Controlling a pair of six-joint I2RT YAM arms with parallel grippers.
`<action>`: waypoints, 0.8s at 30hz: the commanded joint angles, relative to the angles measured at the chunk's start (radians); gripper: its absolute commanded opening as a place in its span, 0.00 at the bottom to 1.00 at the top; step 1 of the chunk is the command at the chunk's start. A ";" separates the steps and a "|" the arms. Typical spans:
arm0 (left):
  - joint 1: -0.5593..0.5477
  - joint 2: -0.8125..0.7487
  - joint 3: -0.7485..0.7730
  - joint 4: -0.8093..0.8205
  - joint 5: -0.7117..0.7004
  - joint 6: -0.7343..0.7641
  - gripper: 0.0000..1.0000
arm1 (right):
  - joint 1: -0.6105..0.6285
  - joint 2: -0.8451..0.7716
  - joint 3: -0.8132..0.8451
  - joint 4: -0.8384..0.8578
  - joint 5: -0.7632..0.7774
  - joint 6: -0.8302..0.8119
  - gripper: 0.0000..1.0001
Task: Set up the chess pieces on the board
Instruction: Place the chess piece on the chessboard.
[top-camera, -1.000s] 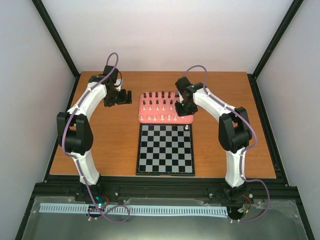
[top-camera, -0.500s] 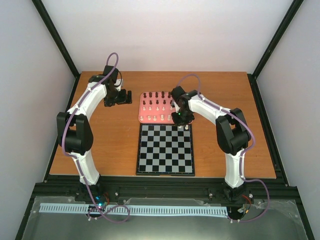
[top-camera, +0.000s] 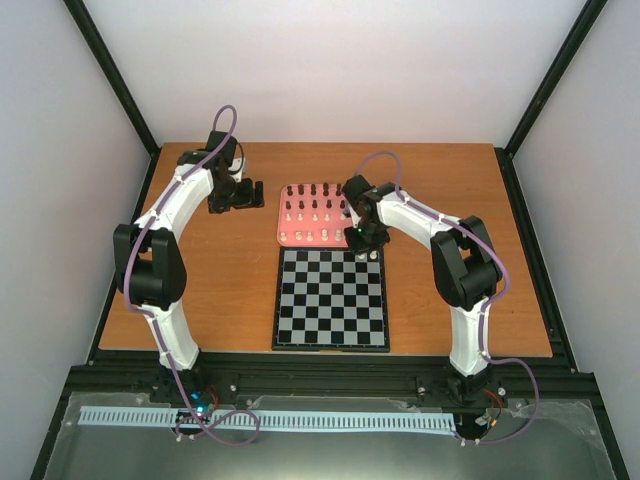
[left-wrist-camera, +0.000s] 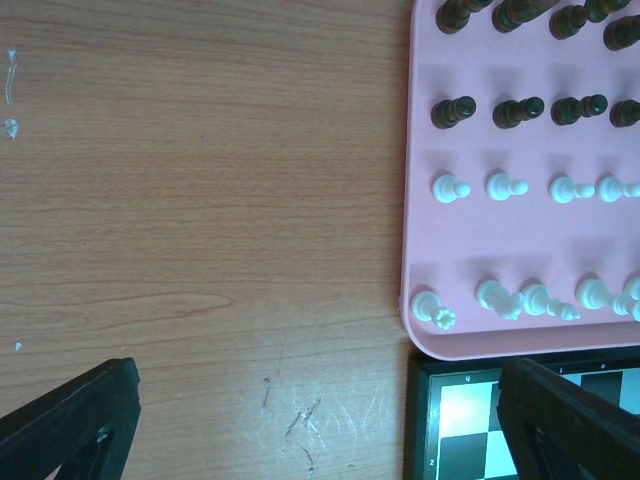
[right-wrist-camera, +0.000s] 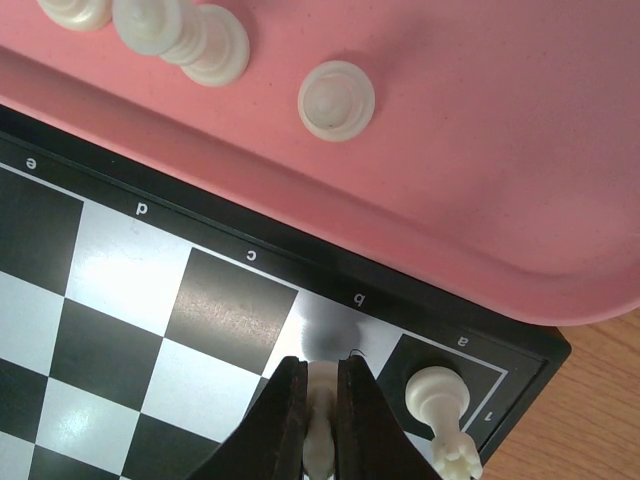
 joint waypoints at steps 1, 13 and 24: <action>0.000 -0.004 0.010 -0.001 0.013 -0.008 1.00 | 0.005 0.019 0.015 -0.002 0.010 -0.003 0.03; 0.001 -0.003 0.011 -0.003 0.007 -0.006 1.00 | 0.005 0.039 0.027 -0.004 0.025 -0.002 0.05; 0.001 -0.002 0.008 -0.003 0.007 -0.005 1.00 | 0.005 0.042 0.032 0.002 0.023 -0.004 0.10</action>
